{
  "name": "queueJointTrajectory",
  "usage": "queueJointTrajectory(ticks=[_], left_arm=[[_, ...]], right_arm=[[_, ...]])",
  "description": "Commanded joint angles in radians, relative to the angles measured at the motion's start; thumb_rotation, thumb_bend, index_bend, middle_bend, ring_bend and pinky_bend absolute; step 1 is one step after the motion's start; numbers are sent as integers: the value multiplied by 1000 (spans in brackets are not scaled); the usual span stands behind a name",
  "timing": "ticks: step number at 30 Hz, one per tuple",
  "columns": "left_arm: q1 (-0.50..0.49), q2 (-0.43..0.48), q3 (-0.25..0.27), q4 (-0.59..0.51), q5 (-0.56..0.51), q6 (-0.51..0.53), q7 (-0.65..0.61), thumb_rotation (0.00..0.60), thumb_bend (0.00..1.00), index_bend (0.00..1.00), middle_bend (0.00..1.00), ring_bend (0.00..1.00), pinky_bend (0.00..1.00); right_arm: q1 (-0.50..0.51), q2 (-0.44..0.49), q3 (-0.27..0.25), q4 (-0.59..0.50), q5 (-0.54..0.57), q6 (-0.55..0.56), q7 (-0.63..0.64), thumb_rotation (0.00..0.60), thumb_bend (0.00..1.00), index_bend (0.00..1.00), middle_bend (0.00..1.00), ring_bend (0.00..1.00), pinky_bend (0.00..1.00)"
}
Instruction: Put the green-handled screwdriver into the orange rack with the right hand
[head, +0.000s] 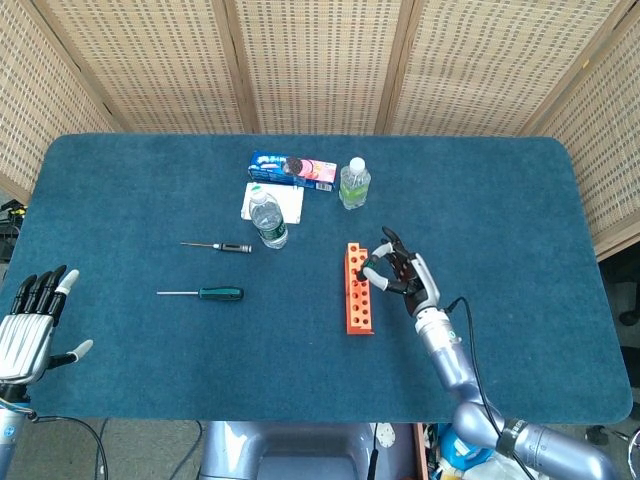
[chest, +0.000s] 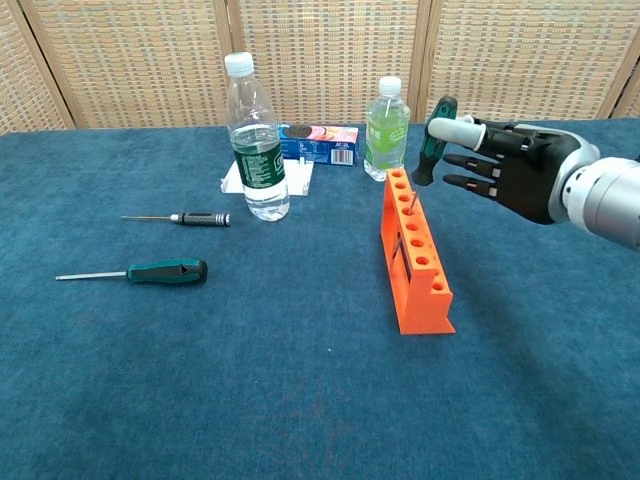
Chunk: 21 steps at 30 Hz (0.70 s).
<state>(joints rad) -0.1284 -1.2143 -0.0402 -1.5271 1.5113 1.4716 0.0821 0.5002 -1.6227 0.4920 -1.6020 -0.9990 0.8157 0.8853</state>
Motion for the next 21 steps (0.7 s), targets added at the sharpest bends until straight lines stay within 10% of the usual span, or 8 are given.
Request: queueJointTrajectory(ticks=[1, 21], left_arm=[[0, 0, 0, 0, 0, -1, -1, 600, 0, 0, 0, 0, 0], [0, 0, 1, 0, 1, 1, -3, 600, 0, 0, 0, 0, 0]], right_arm=[[-10, -17, -12, 28, -43, -6, 38, 600, 218, 627, 16, 0, 0], [-23, -45, -55, 104, -173, 8, 160, 600, 219, 518, 19, 0, 0]])
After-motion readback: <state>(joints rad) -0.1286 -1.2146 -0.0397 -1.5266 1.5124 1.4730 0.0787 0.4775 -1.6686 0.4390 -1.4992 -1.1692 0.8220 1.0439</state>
